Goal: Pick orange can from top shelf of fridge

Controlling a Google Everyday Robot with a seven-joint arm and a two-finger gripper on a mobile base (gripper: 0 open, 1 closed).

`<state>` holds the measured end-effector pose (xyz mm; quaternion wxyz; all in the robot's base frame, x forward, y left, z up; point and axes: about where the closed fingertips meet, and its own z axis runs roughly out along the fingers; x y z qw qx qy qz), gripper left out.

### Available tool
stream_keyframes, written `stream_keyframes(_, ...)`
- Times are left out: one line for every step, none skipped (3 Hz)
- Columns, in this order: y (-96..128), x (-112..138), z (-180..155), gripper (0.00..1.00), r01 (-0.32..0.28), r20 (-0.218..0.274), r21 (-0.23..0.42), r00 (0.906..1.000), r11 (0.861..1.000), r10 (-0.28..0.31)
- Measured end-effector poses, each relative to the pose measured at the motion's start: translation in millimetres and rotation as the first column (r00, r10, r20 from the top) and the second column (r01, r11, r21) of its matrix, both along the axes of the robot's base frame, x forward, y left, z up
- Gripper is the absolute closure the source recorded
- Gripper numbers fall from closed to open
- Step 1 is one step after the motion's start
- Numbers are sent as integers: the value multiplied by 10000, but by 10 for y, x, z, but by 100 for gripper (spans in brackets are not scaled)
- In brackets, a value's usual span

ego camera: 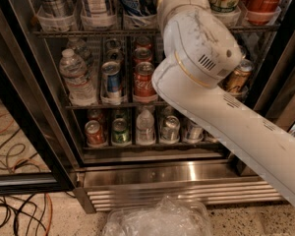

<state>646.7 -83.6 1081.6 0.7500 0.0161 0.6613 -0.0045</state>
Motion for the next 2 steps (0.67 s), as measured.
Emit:
stream_keyframes(26, 117, -18, 52, -24, -147, -38, 9999, 10000, 23)
stream_keyframes(28, 120, -17, 69, -26, -148, -38, 9999, 10000, 25)
